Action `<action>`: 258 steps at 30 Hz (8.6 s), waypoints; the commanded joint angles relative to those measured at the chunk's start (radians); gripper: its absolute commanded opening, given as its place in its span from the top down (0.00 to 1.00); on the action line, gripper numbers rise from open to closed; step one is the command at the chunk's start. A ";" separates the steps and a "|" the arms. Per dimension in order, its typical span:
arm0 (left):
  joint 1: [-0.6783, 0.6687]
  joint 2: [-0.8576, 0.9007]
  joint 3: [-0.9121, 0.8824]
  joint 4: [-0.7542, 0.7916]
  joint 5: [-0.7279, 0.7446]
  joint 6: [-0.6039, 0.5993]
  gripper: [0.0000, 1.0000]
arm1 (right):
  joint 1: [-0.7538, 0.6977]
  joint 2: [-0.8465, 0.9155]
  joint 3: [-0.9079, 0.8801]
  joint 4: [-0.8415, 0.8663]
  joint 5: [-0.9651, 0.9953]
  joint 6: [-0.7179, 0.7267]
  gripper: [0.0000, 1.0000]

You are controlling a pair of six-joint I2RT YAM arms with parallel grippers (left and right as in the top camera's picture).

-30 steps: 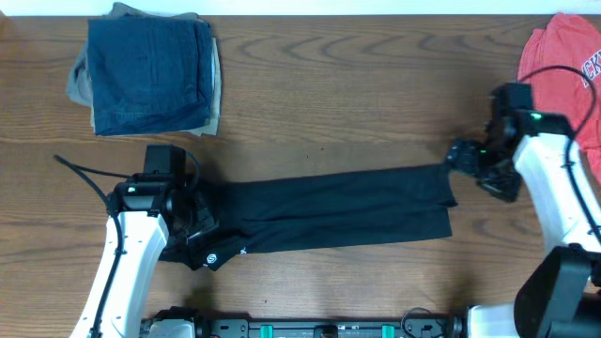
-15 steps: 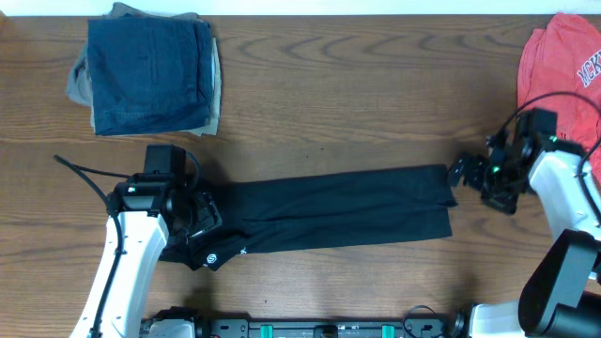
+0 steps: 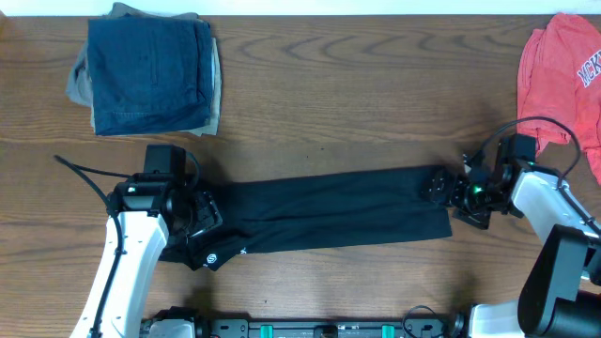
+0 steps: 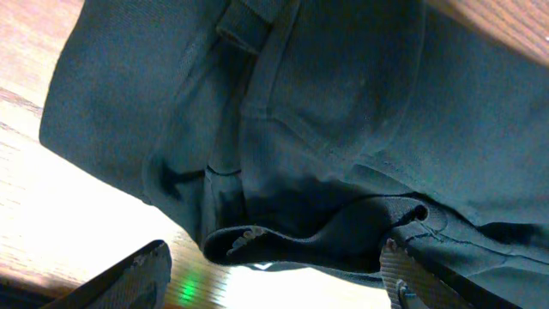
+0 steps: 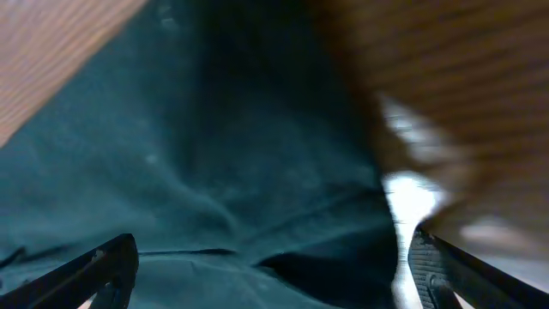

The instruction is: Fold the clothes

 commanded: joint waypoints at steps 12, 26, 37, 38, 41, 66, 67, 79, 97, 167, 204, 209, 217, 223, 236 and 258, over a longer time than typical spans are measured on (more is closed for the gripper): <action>0.003 -0.002 0.011 0.000 -0.014 0.002 0.20 | 0.139 0.012 -0.052 0.029 -0.042 0.148 0.84; 0.003 -0.002 0.011 -0.007 -0.014 0.002 0.20 | 0.057 0.010 0.205 -0.298 0.240 0.147 0.99; 0.003 -0.002 0.010 -0.003 -0.014 0.002 0.20 | 0.123 0.010 0.380 -0.489 0.257 0.152 0.99; 0.003 -0.002 0.010 -0.003 -0.014 0.002 0.20 | 0.141 0.010 0.380 -0.491 0.257 0.158 0.99; 0.003 -0.002 0.010 -0.003 -0.014 0.002 0.20 | 0.219 0.010 0.380 -0.483 0.257 0.166 0.99; 0.003 -0.002 0.010 0.001 -0.014 -0.006 0.20 | 0.771 0.023 0.367 -0.320 0.256 0.247 0.95; 0.003 -0.002 0.010 0.001 -0.014 -0.006 0.20 | 0.782 0.026 0.367 -0.320 0.256 0.253 0.96; 0.003 -0.002 0.010 0.001 -0.014 -0.006 0.20 | 0.865 0.117 0.367 -0.271 0.237 0.312 0.97; 0.003 -0.002 0.009 0.000 -0.014 -0.006 0.20 | 0.912 0.134 0.370 -0.198 0.196 0.335 0.57; 0.003 -0.002 0.009 -0.011 -0.014 -0.005 0.20 | 0.784 0.134 0.439 0.061 -0.034 0.291 0.97; 0.003 -0.002 -0.003 -0.003 -0.014 -0.009 0.19 | 0.943 0.146 0.194 0.187 0.120 0.511 0.93; 0.003 -0.002 -0.003 -0.003 -0.014 -0.009 0.20 | 0.962 0.164 0.196 0.207 0.098 0.518 0.99; 0.003 -0.002 -0.003 -0.013 -0.014 -0.009 0.20 | 0.882 0.086 0.341 -0.014 0.093 0.409 0.99; 0.004 -0.002 -0.003 -0.012 -0.014 -0.009 0.09 | 0.764 0.010 0.450 -0.162 0.194 0.344 0.62; 0.281 0.063 -0.003 0.014 0.114 0.127 0.02 | 0.419 -0.006 0.459 -0.369 0.456 0.344 0.01; 0.529 0.496 0.006 0.303 0.458 0.333 0.02 | 0.195 -0.006 0.459 -0.379 0.620 0.344 0.01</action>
